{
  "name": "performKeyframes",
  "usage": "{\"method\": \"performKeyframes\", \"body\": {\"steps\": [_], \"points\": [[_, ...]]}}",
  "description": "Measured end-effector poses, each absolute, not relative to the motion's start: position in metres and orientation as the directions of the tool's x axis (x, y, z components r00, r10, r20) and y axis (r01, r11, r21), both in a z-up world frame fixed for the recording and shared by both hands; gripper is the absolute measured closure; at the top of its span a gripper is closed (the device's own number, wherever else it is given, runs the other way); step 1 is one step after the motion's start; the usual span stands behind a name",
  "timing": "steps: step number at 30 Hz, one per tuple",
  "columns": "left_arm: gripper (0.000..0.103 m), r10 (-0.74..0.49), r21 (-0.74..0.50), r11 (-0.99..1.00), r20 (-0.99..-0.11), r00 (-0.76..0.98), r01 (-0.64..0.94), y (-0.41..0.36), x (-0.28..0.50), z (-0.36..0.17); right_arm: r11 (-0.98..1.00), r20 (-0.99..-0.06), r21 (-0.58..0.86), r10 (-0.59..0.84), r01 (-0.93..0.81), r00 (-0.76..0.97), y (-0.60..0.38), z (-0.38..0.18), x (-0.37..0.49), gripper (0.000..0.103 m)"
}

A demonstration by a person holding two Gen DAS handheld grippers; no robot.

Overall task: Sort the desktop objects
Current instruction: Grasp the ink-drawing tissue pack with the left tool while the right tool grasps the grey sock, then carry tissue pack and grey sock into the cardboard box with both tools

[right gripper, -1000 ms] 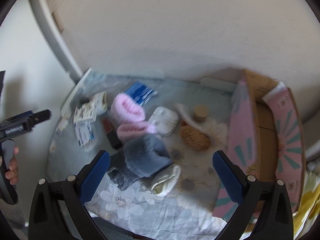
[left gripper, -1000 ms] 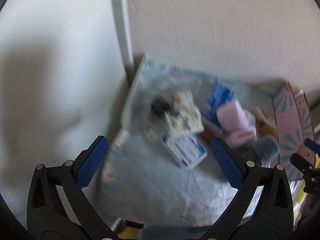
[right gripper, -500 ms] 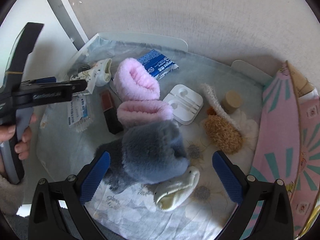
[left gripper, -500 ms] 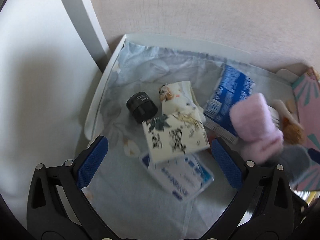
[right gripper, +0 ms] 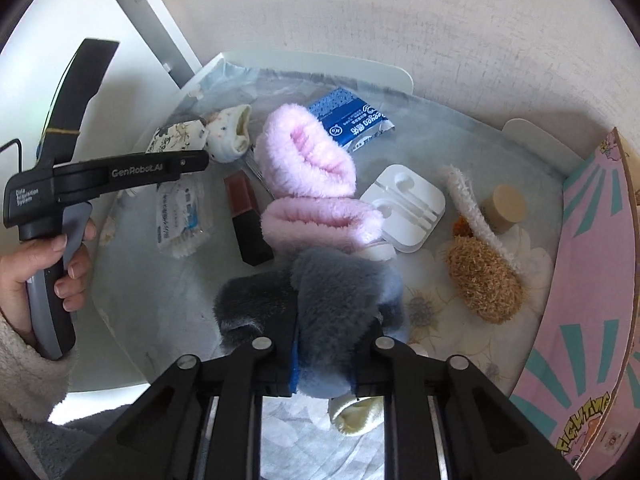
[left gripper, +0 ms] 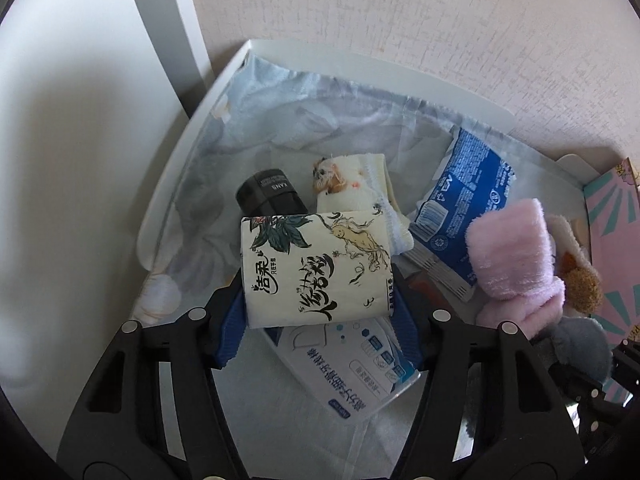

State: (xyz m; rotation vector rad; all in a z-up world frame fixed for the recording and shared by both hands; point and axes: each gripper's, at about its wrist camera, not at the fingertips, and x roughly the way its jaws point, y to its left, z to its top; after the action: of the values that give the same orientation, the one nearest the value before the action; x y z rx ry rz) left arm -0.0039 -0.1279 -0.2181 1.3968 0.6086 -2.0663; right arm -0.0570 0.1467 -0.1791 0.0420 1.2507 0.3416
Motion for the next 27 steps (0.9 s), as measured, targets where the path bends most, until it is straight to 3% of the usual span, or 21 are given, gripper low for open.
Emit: {"method": "performKeyframes", "body": {"steps": [17,27], "points": [[0.044,-0.324,0.031,-0.754,-0.886,-0.331,0.657,-0.117,-0.001,-0.137,0.947,-0.883,0.206,0.289,-0.247,0.371,0.130,-0.116,-0.066,0.087],[0.044,-0.294,-0.003,-0.806,-0.865,-0.406,0.592,-0.100,-0.025,-0.097,0.946,-0.850,0.204,0.299,-0.253,0.434,0.098,-0.067,-0.060,0.087]]}}
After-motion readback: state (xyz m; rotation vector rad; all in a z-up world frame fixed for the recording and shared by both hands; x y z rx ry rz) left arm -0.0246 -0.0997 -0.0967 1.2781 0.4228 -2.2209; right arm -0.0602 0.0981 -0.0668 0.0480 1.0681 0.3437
